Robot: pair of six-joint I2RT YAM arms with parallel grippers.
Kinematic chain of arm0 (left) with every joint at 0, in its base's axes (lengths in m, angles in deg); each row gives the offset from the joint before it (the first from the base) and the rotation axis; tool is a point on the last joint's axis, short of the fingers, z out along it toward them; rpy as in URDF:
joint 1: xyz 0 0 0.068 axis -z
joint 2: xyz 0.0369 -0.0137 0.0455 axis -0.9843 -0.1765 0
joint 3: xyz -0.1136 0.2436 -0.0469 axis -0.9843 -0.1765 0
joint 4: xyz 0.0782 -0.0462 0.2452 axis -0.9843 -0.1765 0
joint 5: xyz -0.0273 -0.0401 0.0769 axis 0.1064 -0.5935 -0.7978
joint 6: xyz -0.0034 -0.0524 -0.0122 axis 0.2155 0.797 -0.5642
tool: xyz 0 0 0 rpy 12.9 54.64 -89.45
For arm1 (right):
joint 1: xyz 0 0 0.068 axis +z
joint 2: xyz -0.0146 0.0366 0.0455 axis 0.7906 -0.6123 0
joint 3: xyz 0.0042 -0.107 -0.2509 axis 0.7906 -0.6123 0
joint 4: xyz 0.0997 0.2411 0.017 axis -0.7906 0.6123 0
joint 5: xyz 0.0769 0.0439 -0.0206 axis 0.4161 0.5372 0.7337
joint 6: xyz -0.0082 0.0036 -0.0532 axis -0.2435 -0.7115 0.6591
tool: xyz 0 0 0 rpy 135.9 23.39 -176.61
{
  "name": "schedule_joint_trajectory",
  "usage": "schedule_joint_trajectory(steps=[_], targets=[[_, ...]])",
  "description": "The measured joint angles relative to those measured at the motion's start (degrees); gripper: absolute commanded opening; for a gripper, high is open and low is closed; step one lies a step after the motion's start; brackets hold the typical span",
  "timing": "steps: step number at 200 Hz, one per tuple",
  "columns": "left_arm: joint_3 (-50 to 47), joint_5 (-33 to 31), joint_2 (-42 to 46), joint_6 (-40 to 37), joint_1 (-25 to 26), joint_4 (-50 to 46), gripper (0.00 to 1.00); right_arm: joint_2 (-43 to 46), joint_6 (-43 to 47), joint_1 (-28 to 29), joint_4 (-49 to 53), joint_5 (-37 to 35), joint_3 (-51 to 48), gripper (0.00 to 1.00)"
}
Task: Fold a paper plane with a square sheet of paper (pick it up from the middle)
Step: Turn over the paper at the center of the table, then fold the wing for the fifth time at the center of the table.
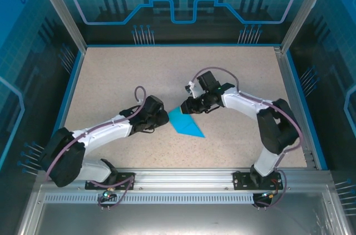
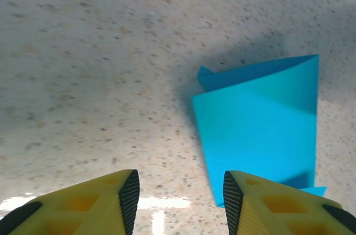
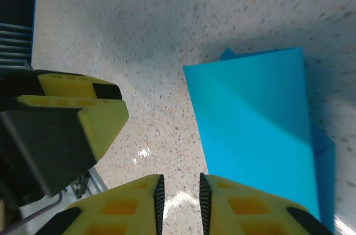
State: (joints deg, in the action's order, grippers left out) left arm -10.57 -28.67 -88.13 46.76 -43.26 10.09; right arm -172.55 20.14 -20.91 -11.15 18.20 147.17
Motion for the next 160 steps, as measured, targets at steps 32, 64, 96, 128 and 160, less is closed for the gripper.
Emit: schedule_joint_trajectory(steps=[32,64,96,128,160], targets=[[0.1,3.7,-1.6,-0.1,0.0,1.8,0.48,-6.9,0.8,-1.3,-1.2,4.2,0.9,0.24],[0.1,6.3,-3.0,-0.1,0.0,3.0,0.49,-11.1,0.7,-3.7,-3.4,5.0,1.0,0.24],[0.1,9.6,-5.2,0.0,-0.6,5.1,0.51,-11.9,-2.7,-6.0,-9.4,5.2,-2.9,0.24],[0.1,14.1,-7.9,1.4,-2.6,9.1,0.54,-10.4,-9.1,-7.0,-19.8,5.8,-9.4,0.25],[1.4,17.9,-11.8,2.7,-3.9,12.1,0.55,-9.1,-14.9,-7.2,-27.6,5.5,-13.4,0.25]])
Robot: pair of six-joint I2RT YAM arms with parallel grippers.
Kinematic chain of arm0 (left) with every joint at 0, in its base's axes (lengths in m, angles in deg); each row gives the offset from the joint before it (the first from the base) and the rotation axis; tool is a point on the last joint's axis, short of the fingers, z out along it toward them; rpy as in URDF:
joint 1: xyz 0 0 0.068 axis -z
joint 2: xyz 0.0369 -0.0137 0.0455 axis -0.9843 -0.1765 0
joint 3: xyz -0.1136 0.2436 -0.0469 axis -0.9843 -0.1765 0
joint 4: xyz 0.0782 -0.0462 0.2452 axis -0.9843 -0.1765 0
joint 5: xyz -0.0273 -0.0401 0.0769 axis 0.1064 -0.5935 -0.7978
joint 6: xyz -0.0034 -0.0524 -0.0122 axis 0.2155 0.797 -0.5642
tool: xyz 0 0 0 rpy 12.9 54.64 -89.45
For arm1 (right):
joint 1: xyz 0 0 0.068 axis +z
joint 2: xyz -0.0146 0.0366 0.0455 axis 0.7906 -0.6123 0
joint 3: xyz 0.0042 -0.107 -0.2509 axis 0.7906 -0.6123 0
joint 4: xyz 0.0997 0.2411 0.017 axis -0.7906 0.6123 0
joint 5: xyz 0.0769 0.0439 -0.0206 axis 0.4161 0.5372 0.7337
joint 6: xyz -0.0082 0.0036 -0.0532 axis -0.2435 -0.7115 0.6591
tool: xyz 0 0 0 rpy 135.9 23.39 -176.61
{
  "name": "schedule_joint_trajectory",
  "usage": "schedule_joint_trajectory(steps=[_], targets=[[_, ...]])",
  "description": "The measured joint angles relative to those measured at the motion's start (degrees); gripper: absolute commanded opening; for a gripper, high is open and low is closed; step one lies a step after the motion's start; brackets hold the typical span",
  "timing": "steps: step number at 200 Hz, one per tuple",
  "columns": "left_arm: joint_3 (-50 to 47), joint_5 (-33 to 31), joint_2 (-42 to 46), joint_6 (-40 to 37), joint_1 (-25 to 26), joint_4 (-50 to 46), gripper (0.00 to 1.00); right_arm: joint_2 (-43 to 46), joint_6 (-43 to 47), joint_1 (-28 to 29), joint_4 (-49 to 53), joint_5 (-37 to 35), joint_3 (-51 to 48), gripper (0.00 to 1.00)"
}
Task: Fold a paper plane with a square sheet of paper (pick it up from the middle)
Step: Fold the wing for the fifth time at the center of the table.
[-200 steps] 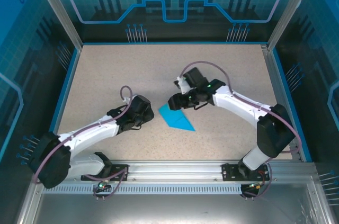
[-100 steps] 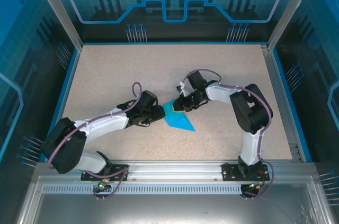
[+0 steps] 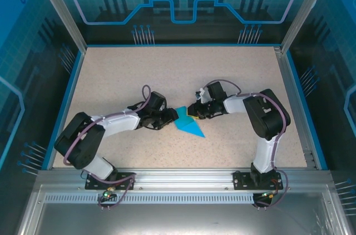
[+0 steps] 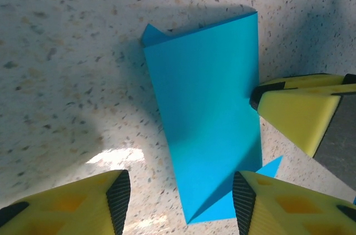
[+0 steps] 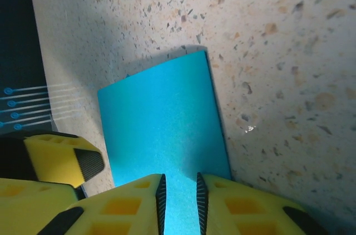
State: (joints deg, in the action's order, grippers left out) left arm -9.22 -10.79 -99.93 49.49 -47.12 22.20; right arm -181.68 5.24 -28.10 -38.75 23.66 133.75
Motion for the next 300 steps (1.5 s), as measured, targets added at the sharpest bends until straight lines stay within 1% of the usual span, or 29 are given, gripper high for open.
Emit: schedule_joint_trajectory(steps=[22,59,81,89,108,130,147,158,176,197,215,228,236,249,271,285,300], targets=[[1.4,1.5,-2.1,0.2,0.0,1.3,0.55,0.2,-2.5,-0.2,-2.6,0.1,-1.1,0.25],[3.0,3.2,-5.0,1.5,-0.2,3.1,0.54,0.2,-3.8,-0.2,-3.3,0.2,-1.4,0.26],[3.6,3.6,-6.8,1.7,-0.3,4.0,0.51,0.2,-3.8,-0.2,-3.3,0.2,-1.4,0.27],[3.6,3.6,-7.0,1.8,-0.3,4.1,0.48,0.2,-3.8,-0.2,-3.3,0.2,-1.4,0.27],[3.8,3.6,-7.3,2.1,-0.3,4.2,0.36,0.3,-3.7,-0.3,-3.2,0.3,-1.4,0.29],[4.7,3.6,-7.9,2.6,-0.7,4.2,0.19,0.7,-3.4,-0.3,-2.9,0.3,-1.3,0.33],[5.4,3.6,-8.2,2.0,-1.1,4.1,0.14,1.8,-2.1,-0.5,-1.2,-0.2,-1.3,0.38],[5.7,3.6,-8.3,1.8,-1.2,4.1,0.12,3.6,-1.1,-1.1,1.7,-1.5,-1.4,0.43],[6.5,3.7,-8.5,1.4,-1.4,3.6,0.1,8.1,1.4,-3.0,6.1,-3.5,-1.8,0.44],[7.9,3.7,-8.7,1.0,-1.4,2.4,0.09,16.8,5.7,-4.6,10.3,-7.4,-2.4,0.45],[8.7,3.8,-8.7,1.0,-1.4,1.9,0.09,24.6,9.8,-4.2,10.5,-9.6,-4.8,0.46],[9.2,3.8,-8.7,0.5,-1.4,1.1,0.09,30.0,13.4,-2.5,9.5,-11.8,-8.4,0.47],[9.3,4.0,-8.8,0.2,-1.5,0.8,0.09,32.9,16.0,-0.5,8.7,-13.7,-11.2,0.47],[9.5,4.0,-8.9,0.0,-1.5,0.4,0.09,36.7,20.3,5.1,7.3,-18.3,-16.0,0.47],[9.6,4.0,-9.1,0.0,-1.5,0.0,0.09,41.6,28.3,17.2,4.6,-26.5,-23.8,0.49],[9.6,4.1,-9.3,0.0,-1.5,-0.2,0.09,43.9,32.7,22.0,2.1,-31.6,-27.8,0.5],[9.6,4.2,-9.4,0.0,-1.5,-0.4,0.09,44.7,37.2,25.8,0.4,-37.1,-30.1,0.5]])
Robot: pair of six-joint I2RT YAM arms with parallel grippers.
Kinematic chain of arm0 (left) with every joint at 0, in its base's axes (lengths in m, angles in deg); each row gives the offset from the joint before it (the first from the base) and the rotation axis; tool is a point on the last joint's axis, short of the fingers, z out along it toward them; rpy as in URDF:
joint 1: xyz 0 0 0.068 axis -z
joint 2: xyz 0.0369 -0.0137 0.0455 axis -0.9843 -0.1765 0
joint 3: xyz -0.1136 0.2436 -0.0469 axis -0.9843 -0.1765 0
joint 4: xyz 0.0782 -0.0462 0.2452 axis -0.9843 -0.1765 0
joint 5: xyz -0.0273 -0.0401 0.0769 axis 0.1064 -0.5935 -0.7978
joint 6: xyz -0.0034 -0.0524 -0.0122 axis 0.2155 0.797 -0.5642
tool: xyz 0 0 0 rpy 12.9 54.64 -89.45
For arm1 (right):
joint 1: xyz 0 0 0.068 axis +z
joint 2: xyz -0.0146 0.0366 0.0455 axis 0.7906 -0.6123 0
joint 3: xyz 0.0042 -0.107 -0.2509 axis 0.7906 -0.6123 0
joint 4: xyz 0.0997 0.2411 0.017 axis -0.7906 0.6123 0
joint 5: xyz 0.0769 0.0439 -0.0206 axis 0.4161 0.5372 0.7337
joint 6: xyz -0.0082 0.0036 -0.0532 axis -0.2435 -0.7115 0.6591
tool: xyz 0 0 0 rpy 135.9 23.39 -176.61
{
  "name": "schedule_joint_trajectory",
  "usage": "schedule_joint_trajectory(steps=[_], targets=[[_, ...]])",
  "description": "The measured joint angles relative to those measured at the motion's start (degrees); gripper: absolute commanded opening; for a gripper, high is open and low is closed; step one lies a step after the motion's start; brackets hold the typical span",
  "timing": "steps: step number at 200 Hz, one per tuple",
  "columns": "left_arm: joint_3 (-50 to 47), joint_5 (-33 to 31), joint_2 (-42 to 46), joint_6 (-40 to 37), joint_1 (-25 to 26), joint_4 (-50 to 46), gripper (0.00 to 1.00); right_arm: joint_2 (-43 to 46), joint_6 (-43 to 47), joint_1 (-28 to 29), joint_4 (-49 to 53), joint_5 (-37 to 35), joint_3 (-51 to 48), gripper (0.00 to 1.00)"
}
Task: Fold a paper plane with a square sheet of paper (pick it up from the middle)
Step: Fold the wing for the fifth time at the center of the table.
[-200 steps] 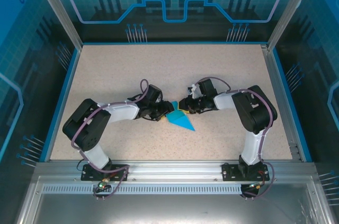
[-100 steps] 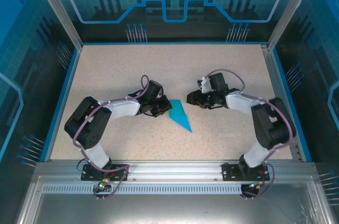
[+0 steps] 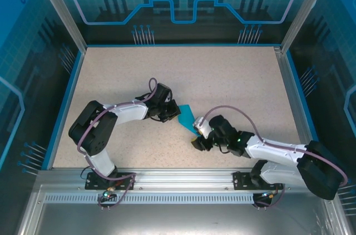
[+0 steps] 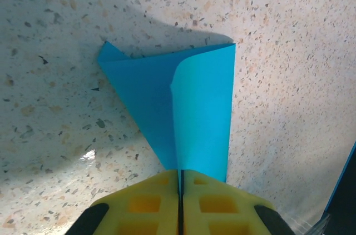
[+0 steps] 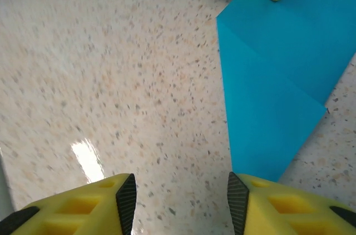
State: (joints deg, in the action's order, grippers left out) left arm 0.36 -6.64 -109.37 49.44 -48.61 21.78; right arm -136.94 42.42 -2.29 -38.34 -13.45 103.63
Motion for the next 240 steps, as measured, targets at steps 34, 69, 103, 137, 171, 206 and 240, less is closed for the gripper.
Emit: schedule_joint_trajectory(steps=[34,69,103,137,171,206,240], targets=[[0.0,0.0,0.0,0.0,0.0,-0.3,0.09,-4.1,8.3,5.6,-3.1,-9.4,1.0,0.49],[0.0,0.3,0.0,0.0,0.0,-0.4,0.09,-13.2,13.9,7.2,-7.4,-15.7,4.2,0.47],[0.0,0.5,0.0,0.0,0.0,-0.4,0.09,-19.5,18.0,9.0,-11.8,-21.3,6.2,0.4],[0.0,0.5,0.0,0.0,0.0,-0.4,0.09,-23.3,20.0,9.4,-14.3,-24.5,6.8,0.32],[0.0,0.5,0.0,-0.3,0.0,-0.7,0.09,-24.1,19.8,9.4,-14.8,-26.6,6.8,0.28],[0.0,0.5,0.0,-0.4,0.0,-1.2,0.09,-24.1,18.7,9.4,-15.2,-28.2,6.8,0.22],[0.1,0.4,0.0,-0.4,0.0,-1.8,0.09,-24.1,17.6,9.4,-15.2,-29.2,6.8,0.23]])
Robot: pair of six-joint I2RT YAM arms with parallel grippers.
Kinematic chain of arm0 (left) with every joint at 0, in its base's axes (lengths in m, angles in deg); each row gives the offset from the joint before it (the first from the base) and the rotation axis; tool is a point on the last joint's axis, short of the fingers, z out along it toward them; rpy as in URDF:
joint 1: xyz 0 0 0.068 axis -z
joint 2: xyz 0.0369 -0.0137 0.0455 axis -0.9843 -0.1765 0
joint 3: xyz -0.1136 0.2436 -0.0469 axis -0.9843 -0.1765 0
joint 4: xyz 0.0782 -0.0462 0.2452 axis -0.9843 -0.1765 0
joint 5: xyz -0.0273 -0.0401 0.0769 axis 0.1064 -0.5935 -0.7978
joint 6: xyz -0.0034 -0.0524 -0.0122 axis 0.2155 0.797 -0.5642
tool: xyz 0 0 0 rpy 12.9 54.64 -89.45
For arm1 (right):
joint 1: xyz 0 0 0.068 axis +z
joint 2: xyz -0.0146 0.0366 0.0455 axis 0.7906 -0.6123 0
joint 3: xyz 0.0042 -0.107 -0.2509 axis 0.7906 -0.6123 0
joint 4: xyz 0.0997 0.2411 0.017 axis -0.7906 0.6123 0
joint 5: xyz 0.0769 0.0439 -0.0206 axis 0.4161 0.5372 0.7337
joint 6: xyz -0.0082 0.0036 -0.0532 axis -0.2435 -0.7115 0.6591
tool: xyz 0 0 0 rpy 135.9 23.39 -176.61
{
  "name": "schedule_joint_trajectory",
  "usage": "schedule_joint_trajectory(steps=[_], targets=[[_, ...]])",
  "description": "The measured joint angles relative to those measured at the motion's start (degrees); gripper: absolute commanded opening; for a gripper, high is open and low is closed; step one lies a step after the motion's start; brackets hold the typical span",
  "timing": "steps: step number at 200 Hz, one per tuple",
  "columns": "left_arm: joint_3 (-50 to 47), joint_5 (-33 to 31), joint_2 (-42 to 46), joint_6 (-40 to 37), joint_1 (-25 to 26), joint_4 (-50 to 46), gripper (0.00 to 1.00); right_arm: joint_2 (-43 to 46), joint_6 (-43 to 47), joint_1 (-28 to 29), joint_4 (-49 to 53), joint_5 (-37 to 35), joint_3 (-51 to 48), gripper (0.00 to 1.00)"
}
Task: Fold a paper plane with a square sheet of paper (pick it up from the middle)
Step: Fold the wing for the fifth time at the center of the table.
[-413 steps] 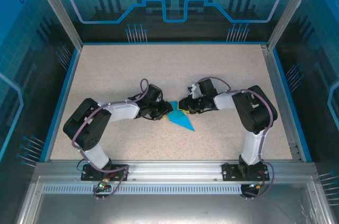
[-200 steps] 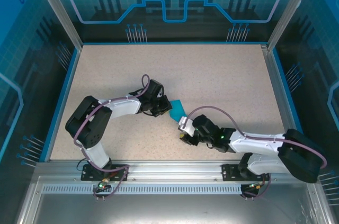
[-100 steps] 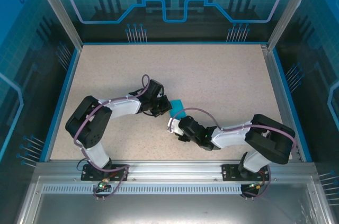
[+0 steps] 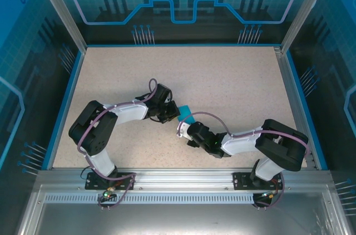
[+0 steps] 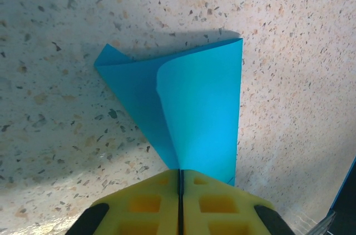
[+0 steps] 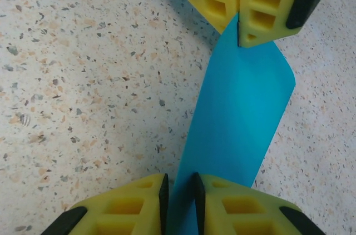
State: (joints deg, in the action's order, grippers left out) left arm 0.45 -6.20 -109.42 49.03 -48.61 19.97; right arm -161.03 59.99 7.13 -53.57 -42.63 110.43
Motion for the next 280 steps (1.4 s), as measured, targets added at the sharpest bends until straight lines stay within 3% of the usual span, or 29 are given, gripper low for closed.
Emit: schedule_joint_trajectory(steps=[70,101,129,149,178,203,247,260,280], targets=[[0.0,0.0,0.0,0.0,-0.1,-0.2,0.09,0.0,-2.3,0.0,0.0,-1.5,0.0,0.13],[0.0,0.0,0.0,0.0,-0.3,-0.6,0.11,0.0,-3.1,0.0,-0.2,-1.4,0.0,0.04],[0.0,-0.4,1.1,-0.8,-0.8,-1.3,0.27,0.0,-4.6,-0.2,-0.4,-0.9,0.0,0.0],[0.0,-1.2,3.2,-1.3,-1.4,-2.1,0.33,0.0,-6.5,-0.7,-0.3,1.1,0.7,0.0],[-0.8,-4.2,8.2,-2.0,-2.4,-4.1,0.58,0.0,-10.5,-3.4,-0.5,7.5,2.8,0.0],[-3.5,-5.8,12.7,-2.4,-3.0,-4.9,0.65,0.0,-13.8,-5.6,-1.0,12.5,3.1,0.0],[-3.9,-5.7,11.0,-1.5,-3.3,-5.2,0.65,-1.5,-16.1,-6.1,-1.2,16.0,4.7,0.0],[-3.9,-5.6,9.4,-0.8,-3.3,-5.1,0.61,-2.1,-16.5,-6.1,-1.4,16.2,4.9,0.0],[-3.8,-5.2,7.1,0.2,-3.3,-5.0,0.49,-2.4,-16.7,-6.1,-1.4,16.6,4.9,0.0]])
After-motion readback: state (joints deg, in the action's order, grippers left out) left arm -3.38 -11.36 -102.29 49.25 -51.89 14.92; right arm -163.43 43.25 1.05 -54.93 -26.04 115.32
